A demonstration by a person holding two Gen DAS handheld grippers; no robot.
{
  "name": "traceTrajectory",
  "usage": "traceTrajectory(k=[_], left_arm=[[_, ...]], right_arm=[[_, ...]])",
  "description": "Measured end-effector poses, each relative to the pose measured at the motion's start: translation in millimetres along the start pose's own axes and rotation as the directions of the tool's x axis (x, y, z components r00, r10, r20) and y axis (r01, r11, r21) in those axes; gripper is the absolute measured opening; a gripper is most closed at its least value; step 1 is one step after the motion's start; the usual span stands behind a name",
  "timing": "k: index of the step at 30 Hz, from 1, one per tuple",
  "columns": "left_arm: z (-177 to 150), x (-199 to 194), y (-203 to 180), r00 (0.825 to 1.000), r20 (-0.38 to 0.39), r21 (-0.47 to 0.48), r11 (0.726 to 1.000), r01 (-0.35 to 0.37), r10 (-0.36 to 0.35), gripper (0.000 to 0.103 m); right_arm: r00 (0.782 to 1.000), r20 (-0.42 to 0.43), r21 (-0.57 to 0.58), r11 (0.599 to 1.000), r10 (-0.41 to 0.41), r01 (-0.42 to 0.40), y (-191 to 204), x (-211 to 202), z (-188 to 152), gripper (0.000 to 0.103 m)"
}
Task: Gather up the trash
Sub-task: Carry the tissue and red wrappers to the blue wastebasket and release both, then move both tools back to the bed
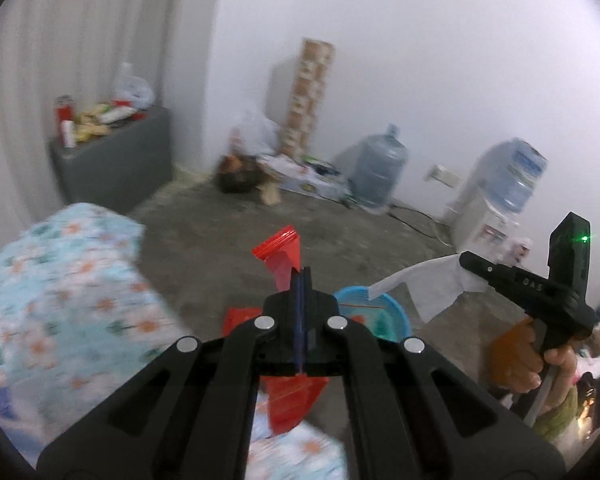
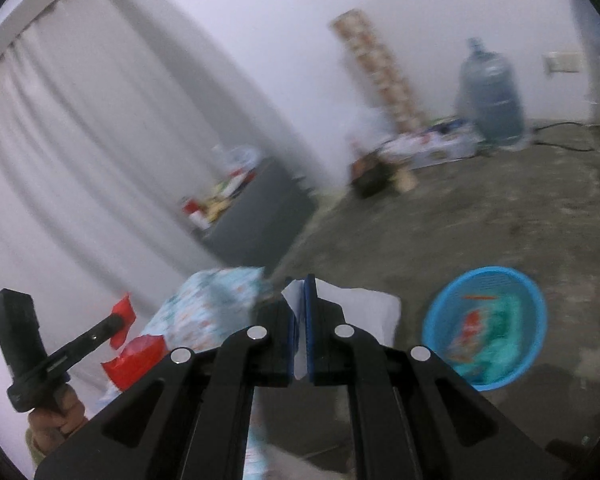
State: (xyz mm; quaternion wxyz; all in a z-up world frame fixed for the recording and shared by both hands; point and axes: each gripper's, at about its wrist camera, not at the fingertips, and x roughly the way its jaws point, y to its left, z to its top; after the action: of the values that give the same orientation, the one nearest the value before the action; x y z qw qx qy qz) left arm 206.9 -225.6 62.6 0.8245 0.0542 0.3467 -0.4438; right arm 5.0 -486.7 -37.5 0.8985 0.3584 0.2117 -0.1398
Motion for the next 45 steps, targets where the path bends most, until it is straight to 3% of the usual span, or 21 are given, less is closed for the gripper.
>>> traceTrajectory(k=[4,8,18,19,20,21,22,25,26,32,36,39,42,45], left_arm=[[5,56,-32,0.994,-0.074,-0.005,0.997,0.083,-0.083,0.000],[4,122,-57,0.976,-0.156,-0.021,0.989,0.148,-0.150,0.000],[-13,278,-111,0.910,-0.338,-0.056,0.970,0.235,-0.240,0.000],[-18,296,-112,0.894,-0.371,-0.088,0.967,0.237,-0.253,0.004],[-22,309,-112,0.877,-0.399,-0.119,0.963,0.241,-0.268,0.011],[-29,325,-111,0.860,-0.431,-0.152,0.962,0.229,-0.273,0.030],[-33,333,-110,0.857,-0.443,-0.166,0.964,0.210,-0.263,0.043],[-47,346,-102,0.851,-0.464,-0.195,0.966,0.171,-0.244,0.047],[-50,344,-99,0.846,-0.473,-0.198,0.966,0.169,-0.245,0.047],[-38,308,-90,0.881,-0.408,-0.173,0.968,0.184,-0.240,0.054],[-21,262,-80,0.912,-0.344,-0.146,0.972,0.184,-0.224,0.060],[-11,205,-71,0.937,-0.287,-0.115,0.979,0.171,-0.198,0.067],[-10,150,-62,0.944,-0.237,-0.123,0.971,0.204,-0.229,0.076],[-17,88,-54,0.965,-0.182,-0.088,0.980,0.177,-0.191,0.079]], right_arm=[[0.995,0.005,0.045,0.994,-0.098,0.098,-30,6,4,0.005],[0.985,-0.030,0.092,0.981,-0.168,0.170,-66,27,2,0.005],[0.966,-0.138,0.322,0.912,-0.219,0.253,-176,89,-9,0.006],[0.962,-0.160,0.338,0.904,-0.219,0.262,-190,99,-12,0.010],[0.953,-0.207,0.365,0.886,-0.222,0.286,-210,113,-20,0.026],[0.941,-0.243,0.385,0.867,-0.235,0.316,-222,122,-28,0.035],[0.927,-0.281,0.409,0.844,-0.247,0.348,-237,131,-37,0.040],[0.911,-0.318,0.471,0.790,-0.263,0.392,-267,138,-63,0.040],[0.916,-0.311,0.489,0.784,-0.254,0.383,-271,135,-68,0.041],[0.929,-0.262,0.476,0.803,-0.259,0.358,-264,120,-73,0.045],[0.938,-0.223,0.450,0.826,-0.264,0.339,-240,105,-61,0.045],[0.949,-0.191,0.388,0.869,-0.251,0.308,-207,98,-46,0.049],[0.959,-0.157,0.298,0.914,-0.237,0.275,-165,93,-33,0.066],[0.968,-0.144,0.221,0.947,-0.206,0.234,-126,91,-23,0.069]])
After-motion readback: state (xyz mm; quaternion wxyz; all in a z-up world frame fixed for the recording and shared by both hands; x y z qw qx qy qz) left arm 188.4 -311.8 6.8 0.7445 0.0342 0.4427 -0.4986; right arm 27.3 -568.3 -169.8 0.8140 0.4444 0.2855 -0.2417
